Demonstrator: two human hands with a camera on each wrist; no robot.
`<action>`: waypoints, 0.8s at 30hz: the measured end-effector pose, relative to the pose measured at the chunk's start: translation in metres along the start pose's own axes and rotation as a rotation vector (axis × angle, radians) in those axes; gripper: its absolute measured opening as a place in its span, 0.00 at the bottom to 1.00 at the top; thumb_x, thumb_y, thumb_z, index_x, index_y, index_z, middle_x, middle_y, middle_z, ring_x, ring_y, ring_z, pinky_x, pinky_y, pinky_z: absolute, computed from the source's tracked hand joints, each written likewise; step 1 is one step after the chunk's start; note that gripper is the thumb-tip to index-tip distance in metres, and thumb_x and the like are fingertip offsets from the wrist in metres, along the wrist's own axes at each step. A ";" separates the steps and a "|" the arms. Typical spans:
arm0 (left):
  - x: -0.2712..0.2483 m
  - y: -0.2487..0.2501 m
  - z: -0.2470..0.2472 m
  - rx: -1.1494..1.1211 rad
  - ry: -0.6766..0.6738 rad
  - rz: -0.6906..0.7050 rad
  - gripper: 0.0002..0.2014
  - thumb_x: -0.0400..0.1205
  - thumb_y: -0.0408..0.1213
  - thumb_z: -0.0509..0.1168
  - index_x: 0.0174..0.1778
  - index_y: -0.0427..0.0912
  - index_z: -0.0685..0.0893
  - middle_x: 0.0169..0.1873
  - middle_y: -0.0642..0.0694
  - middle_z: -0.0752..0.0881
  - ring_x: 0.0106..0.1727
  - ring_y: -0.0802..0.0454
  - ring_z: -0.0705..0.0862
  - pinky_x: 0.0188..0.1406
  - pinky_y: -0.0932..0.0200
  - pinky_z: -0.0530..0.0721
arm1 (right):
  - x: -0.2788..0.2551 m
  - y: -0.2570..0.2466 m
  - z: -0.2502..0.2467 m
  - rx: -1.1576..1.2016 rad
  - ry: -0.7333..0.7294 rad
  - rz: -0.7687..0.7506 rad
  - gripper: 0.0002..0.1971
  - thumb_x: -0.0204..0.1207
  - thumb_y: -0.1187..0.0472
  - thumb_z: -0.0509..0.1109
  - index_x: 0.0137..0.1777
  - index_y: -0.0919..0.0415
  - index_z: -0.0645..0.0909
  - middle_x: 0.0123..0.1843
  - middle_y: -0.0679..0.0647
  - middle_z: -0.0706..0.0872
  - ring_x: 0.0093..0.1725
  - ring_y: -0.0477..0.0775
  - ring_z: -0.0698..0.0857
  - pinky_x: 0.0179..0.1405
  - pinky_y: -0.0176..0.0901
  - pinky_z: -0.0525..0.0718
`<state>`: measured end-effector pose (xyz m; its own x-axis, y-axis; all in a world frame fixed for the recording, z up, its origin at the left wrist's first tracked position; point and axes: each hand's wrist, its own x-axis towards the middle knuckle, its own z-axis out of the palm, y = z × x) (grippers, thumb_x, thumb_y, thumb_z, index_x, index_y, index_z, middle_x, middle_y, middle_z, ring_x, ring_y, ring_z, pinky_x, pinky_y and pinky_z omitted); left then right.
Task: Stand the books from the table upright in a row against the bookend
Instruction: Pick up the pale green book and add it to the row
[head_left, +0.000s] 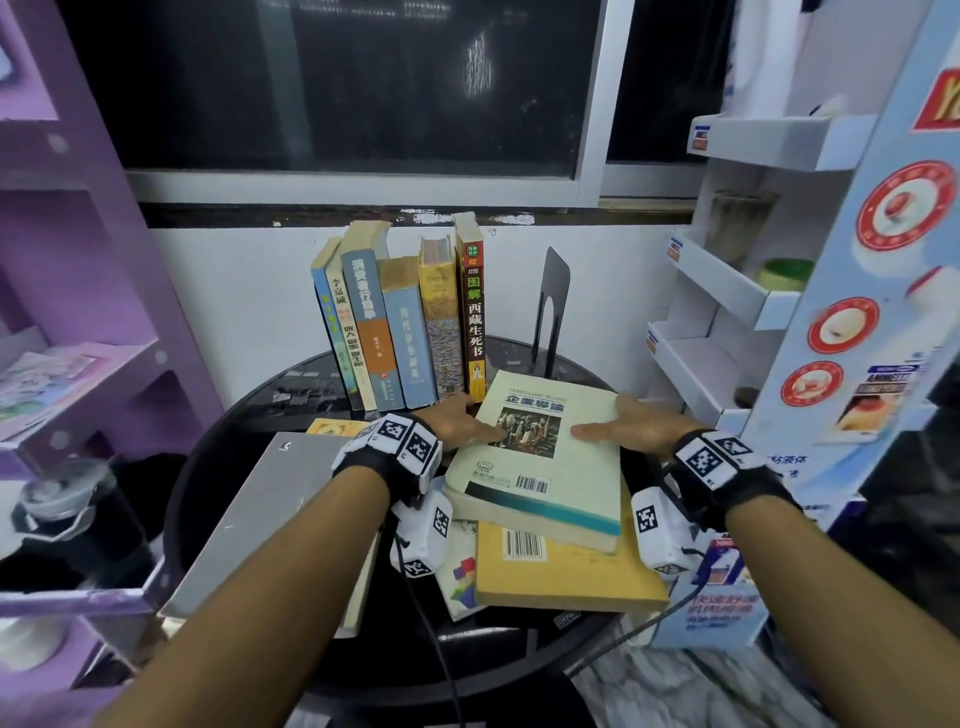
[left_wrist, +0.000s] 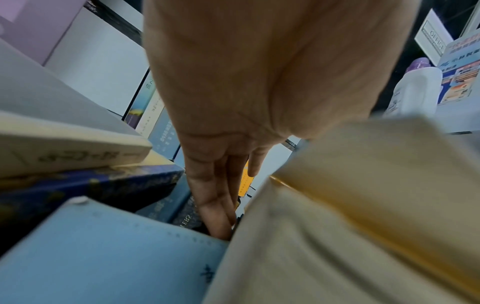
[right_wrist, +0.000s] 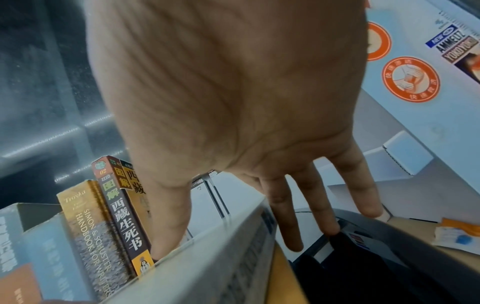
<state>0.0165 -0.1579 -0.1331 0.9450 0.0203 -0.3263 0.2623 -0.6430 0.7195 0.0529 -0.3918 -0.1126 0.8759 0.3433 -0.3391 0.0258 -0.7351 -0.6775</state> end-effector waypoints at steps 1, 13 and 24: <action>-0.001 0.001 0.001 0.003 -0.010 0.001 0.30 0.82 0.44 0.68 0.77 0.40 0.66 0.70 0.42 0.77 0.61 0.45 0.80 0.58 0.55 0.77 | 0.006 0.003 0.000 -0.002 0.005 -0.004 0.06 0.78 0.58 0.73 0.50 0.49 0.78 0.62 0.51 0.87 0.51 0.46 0.84 0.58 0.34 0.79; -0.009 0.017 0.001 0.220 0.011 0.025 0.20 0.83 0.46 0.66 0.69 0.43 0.77 0.65 0.43 0.82 0.64 0.45 0.81 0.59 0.56 0.78 | 0.014 0.000 0.004 -0.140 0.082 0.026 0.21 0.70 0.46 0.78 0.60 0.51 0.80 0.65 0.51 0.85 0.66 0.56 0.82 0.71 0.54 0.76; -0.013 0.024 -0.002 0.175 0.076 0.045 0.20 0.78 0.39 0.72 0.65 0.41 0.79 0.61 0.44 0.85 0.60 0.45 0.84 0.53 0.55 0.81 | 0.013 -0.009 0.001 -0.202 0.153 0.042 0.23 0.70 0.49 0.80 0.61 0.57 0.79 0.55 0.52 0.83 0.52 0.51 0.79 0.39 0.40 0.77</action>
<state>0.0112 -0.1720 -0.1099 0.9688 0.0418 -0.2442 0.1874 -0.7680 0.6124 0.0634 -0.3800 -0.1119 0.9405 0.2285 -0.2515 0.0697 -0.8542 -0.5153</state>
